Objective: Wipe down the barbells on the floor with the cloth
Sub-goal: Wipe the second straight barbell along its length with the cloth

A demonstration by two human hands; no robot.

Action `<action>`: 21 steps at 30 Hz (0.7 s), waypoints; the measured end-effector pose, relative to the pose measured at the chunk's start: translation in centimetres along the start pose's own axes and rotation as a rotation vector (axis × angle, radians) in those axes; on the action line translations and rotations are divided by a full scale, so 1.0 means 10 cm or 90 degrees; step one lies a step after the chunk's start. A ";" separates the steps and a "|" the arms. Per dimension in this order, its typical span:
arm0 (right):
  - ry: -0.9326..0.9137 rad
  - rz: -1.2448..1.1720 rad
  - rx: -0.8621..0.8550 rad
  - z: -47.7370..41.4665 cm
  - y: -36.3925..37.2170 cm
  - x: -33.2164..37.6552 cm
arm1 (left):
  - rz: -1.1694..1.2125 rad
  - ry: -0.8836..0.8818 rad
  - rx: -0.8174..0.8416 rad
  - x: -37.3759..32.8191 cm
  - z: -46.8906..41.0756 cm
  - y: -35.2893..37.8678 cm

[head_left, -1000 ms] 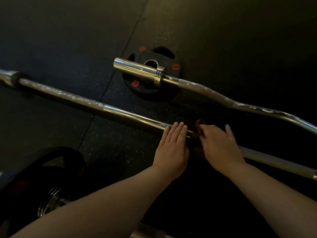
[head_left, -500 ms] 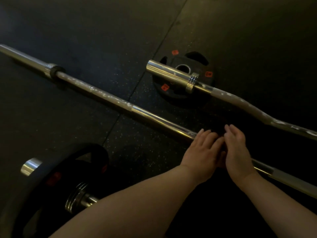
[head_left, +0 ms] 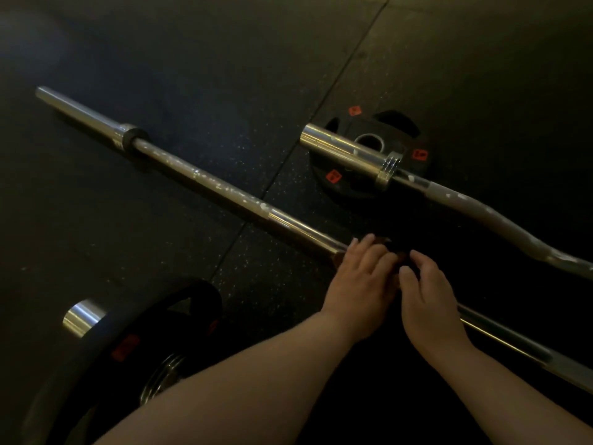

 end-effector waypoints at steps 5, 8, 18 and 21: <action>-0.004 0.029 0.074 -0.04 0.06 0.10 | 0.045 -0.240 -0.155 0.89 -0.07 -0.39; -0.008 0.044 0.079 -0.05 0.11 0.18 | 0.090 -0.382 -0.187 1.03 -0.13 -0.59; -0.048 0.080 0.094 -0.09 0.28 0.38 | 0.054 -0.348 -0.180 1.51 -0.15 -0.77; -0.052 0.101 0.086 -0.07 0.25 0.30 | 0.132 -0.473 -0.220 1.76 -0.25 -0.85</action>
Point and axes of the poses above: each hand's wrist, its own z-axis away from the middle knuckle, its own y-axis out of the palm, x = y × z, the point moved 7 cm from there along -z, towards the middle knuckle, and after that the axes turned 6 degrees about -y, right-handed, at the moved point
